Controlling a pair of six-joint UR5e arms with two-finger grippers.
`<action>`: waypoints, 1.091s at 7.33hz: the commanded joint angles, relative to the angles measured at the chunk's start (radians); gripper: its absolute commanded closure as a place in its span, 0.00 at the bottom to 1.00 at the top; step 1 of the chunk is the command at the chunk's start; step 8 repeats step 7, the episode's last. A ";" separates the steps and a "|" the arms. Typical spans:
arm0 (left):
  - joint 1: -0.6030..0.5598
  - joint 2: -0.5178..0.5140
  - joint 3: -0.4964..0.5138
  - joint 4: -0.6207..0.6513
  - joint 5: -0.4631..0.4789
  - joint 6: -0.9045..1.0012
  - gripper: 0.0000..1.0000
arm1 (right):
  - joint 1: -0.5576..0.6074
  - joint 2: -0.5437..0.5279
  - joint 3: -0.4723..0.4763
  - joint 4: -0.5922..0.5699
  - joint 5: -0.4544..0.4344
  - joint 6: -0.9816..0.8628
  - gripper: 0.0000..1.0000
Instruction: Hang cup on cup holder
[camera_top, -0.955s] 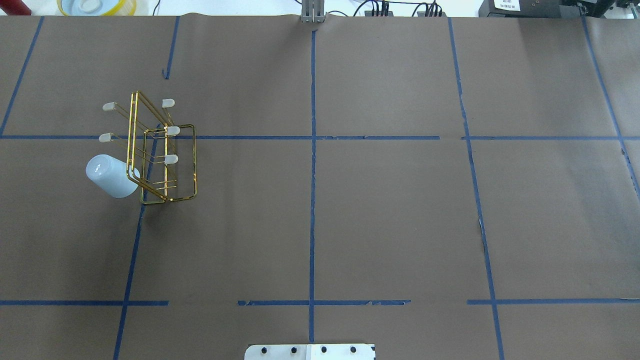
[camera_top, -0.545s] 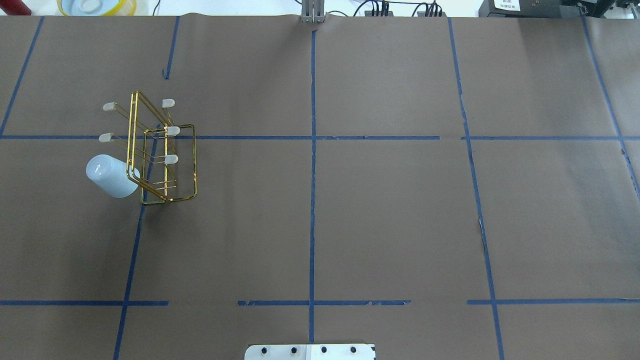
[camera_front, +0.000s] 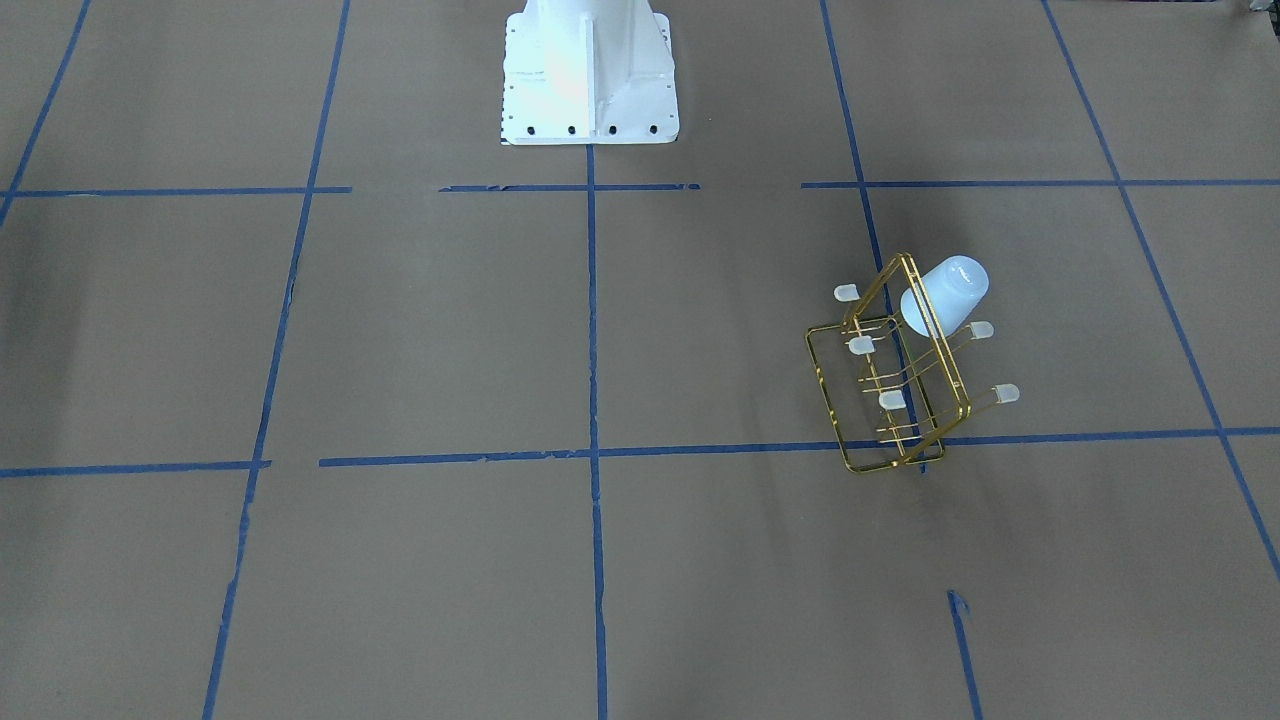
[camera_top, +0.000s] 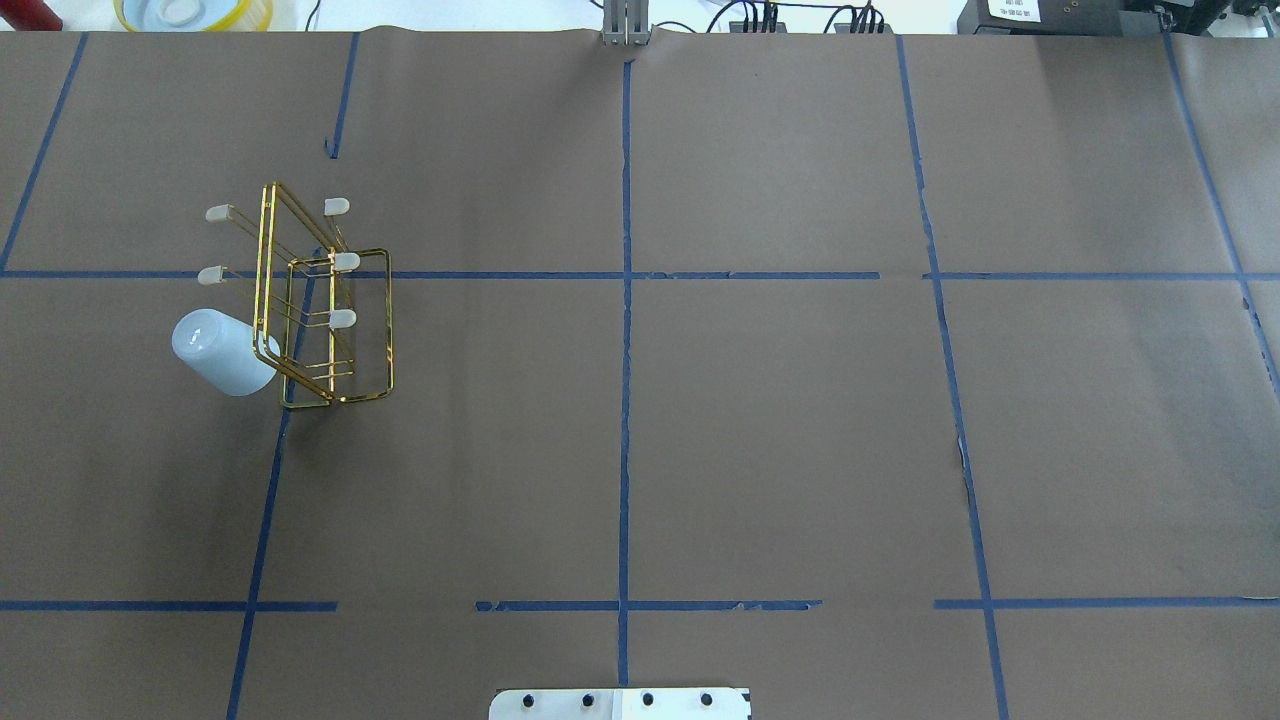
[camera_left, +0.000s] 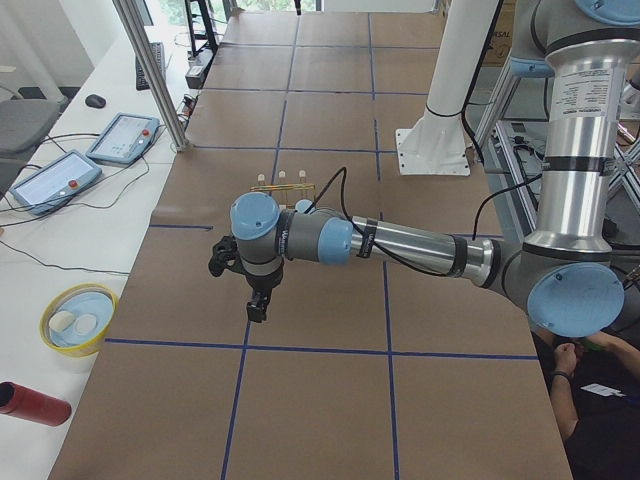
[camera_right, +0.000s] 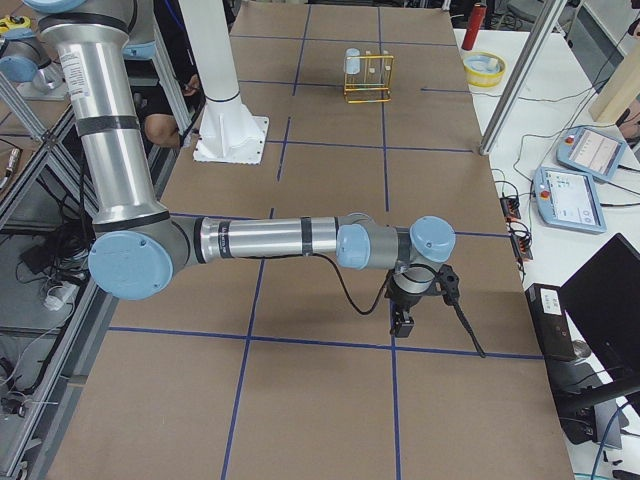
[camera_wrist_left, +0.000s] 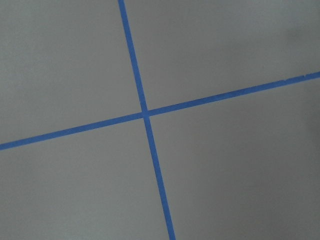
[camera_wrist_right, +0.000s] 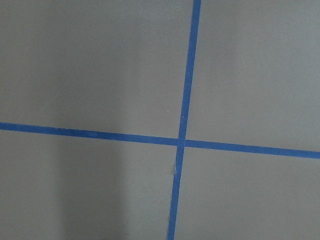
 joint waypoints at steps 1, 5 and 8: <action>-0.006 0.004 -0.008 -0.016 -0.007 0.011 0.00 | 0.000 0.000 0.000 0.000 0.000 0.001 0.00; -0.009 0.008 0.028 -0.045 -0.004 0.011 0.00 | 0.000 0.000 0.000 0.000 0.000 0.001 0.00; -0.011 0.013 0.027 -0.045 -0.004 0.047 0.00 | 0.000 0.000 0.000 0.000 0.000 0.000 0.00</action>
